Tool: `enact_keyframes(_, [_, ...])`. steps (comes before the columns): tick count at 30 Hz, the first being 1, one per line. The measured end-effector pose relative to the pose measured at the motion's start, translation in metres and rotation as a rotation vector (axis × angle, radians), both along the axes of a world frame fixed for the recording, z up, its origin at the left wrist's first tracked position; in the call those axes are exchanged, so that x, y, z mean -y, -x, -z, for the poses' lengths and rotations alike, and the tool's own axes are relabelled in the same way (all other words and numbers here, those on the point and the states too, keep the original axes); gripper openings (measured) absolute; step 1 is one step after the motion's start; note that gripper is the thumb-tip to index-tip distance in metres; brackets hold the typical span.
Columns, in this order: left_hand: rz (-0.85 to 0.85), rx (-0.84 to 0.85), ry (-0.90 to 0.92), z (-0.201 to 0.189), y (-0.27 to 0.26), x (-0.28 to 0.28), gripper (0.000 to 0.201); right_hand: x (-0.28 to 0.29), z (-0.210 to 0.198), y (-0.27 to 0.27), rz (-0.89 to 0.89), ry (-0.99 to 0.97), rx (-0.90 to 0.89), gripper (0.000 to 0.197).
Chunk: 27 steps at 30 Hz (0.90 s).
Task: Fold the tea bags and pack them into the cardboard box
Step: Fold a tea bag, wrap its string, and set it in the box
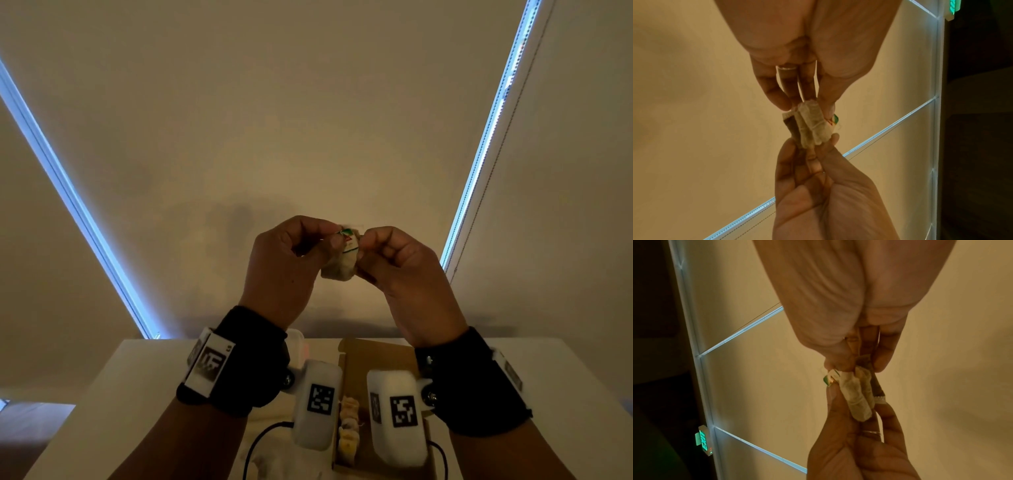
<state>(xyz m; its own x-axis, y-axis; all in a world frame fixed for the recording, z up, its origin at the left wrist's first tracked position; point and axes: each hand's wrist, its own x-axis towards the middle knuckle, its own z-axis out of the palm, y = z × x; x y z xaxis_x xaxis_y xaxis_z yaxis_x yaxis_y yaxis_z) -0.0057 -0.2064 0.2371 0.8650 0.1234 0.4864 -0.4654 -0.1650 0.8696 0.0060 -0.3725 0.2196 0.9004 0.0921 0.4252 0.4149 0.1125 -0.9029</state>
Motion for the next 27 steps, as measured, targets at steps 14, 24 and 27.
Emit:
enact_keyframes(14, [0.052,-0.053,0.035,0.035,-0.009,0.023,0.011,0.016,0.028,0.011,0.193,0.306,0.097,0.024])
enact_keyframes(24, [0.166,-0.405,0.138,0.153,-0.006,0.038,0.011,0.040,0.134,0.023,0.213,0.494,-0.167,0.014])
enact_keyframes(27, [0.170,-0.507,0.137,0.193,0.000,0.039,0.013,0.038,0.170,0.033,0.132,0.365,-0.333,0.017])
